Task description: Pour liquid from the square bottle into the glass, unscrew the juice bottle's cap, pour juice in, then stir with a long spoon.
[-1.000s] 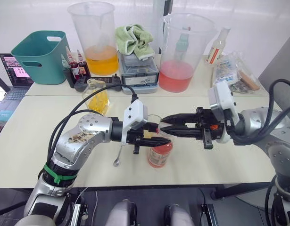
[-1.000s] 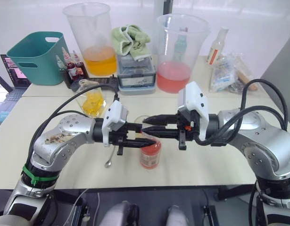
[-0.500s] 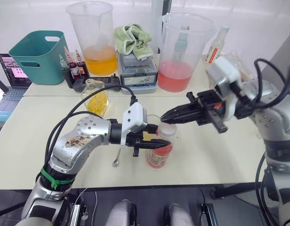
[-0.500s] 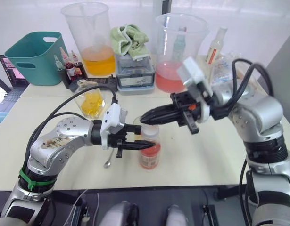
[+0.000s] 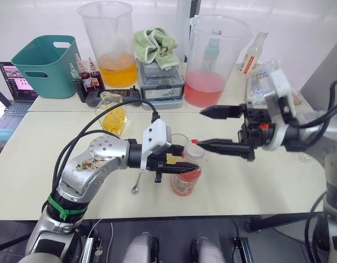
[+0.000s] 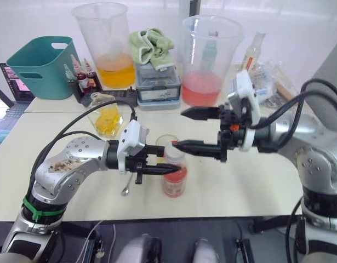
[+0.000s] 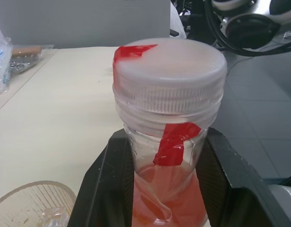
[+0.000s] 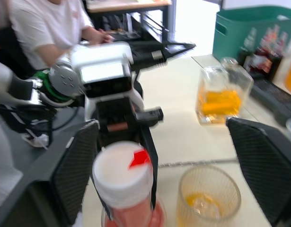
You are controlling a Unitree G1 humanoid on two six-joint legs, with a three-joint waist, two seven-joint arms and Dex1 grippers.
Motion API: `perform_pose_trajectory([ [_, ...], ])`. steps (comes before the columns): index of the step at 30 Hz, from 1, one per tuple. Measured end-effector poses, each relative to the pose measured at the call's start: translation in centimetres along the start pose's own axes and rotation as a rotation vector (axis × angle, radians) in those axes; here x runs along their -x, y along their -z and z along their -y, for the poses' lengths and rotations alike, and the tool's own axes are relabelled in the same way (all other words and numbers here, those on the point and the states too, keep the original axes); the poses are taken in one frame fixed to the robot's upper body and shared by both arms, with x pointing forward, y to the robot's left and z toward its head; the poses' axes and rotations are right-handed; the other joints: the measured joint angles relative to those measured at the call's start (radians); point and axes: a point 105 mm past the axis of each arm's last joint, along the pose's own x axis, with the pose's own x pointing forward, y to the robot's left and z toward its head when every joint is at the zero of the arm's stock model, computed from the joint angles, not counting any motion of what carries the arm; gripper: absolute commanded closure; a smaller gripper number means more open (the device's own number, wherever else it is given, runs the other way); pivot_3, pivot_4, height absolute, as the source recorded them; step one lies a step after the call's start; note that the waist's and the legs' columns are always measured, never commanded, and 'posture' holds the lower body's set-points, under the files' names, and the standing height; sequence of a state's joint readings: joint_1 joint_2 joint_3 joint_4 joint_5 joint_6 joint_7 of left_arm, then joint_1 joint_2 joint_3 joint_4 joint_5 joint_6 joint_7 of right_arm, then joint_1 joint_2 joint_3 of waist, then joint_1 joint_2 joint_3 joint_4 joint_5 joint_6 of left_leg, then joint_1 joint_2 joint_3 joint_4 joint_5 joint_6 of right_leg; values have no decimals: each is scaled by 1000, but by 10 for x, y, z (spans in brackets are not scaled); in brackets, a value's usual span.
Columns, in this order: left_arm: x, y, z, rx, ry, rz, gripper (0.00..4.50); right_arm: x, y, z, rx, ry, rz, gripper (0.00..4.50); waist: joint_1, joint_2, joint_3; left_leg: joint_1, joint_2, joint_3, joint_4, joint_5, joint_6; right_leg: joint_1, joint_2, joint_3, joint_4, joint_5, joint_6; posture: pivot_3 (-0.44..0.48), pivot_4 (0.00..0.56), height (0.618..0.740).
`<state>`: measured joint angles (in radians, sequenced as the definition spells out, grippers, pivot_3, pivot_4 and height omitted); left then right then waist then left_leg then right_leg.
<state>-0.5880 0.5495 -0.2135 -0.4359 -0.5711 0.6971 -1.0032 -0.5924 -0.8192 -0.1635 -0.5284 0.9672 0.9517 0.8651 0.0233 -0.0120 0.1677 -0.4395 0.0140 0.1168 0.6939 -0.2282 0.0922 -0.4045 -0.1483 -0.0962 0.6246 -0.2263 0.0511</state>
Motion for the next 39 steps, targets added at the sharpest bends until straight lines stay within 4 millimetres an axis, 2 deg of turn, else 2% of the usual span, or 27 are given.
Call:
perform_pose_trajectory([
  [4, -1, 0, -2, 8, 9, 3, 3091, -4, 12, -11, 13, 61, -30, 30, 1, 0, 0, 0, 0, 0, 0, 0, 0, 0, 0, 0, 0, 0, 0, 0, 150, 739],
  [11, -3, 0, -2, 10, 21, 4, 3091, -8, 11, -15, 23, 105, -19, 30, 6, 0, 0, 0, 0, 0, 0, 0, 0, 0, 0, 0, 0, 0, 0, 0, 150, 739],
  [13, -3, 0, -2, 10, 22, 5, 3091, -8, 11, -14, 23, 117, -19, 549, 6, 0, 0, 0, 0, 0, 0, 0, 1, 0, 0, 0, 0, 0, 0, 0, 150, 739],
  [20, -2, 1, -3, 2, 16, 7, 3091, -15, 13, -20, -1, 67, -3, 2781, 7, 0, 0, 0, 0, 0, 1, 0, 1, 0, 0, 0, 0, 0, 0, 0, 150, 739],
  [29, 0, 1, 0, -9, -1, 6, 3091, -17, 11, -16, 55, -110, -30, 2799, 1, 0, 0, 0, 0, 0, 1, 0, 1, 0, 1, 0, -1, 0, 0, 0, 150, 739],
  [39, 7, 0, 6, -18, -49, -7, 3091, -36, 0, 4, 210, -624, -130, 2799, -11, 0, 0, 0, 0, 0, 1, 0, 0, -1, 1, 0, 1, 0, 0, 0, 150, 739],
])
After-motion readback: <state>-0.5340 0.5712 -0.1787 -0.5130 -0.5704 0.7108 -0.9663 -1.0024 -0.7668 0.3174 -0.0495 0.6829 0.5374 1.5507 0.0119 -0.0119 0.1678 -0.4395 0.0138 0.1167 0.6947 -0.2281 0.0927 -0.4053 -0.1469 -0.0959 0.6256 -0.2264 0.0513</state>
